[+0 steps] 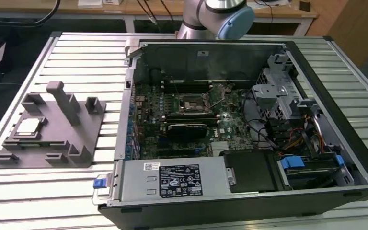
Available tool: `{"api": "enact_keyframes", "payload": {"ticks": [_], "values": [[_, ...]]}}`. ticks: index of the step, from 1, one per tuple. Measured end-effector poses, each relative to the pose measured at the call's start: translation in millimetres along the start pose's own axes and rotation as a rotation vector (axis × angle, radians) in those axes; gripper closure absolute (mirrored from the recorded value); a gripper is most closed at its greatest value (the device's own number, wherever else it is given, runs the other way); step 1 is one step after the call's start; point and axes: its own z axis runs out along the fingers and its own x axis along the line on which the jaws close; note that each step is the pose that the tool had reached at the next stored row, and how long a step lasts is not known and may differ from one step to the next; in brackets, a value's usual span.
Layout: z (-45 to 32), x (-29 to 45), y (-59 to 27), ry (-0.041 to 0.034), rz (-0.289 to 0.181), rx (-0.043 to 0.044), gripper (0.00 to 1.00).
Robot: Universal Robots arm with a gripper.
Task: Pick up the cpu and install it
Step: 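Reach for the cpu, then pick up the cpu and move it towards the insertion slot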
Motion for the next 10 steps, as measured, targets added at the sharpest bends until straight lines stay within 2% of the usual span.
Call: {"api": "enact_keyframes", "payload": {"ticks": [1, 10], "values": [[0.6, 2.4, -0.1, -0.0003, 0.0, -0.0003, 0.89], [0.5, 0.8, 0.0, 0.0, 0.0, 0.0, 0.89]]}}
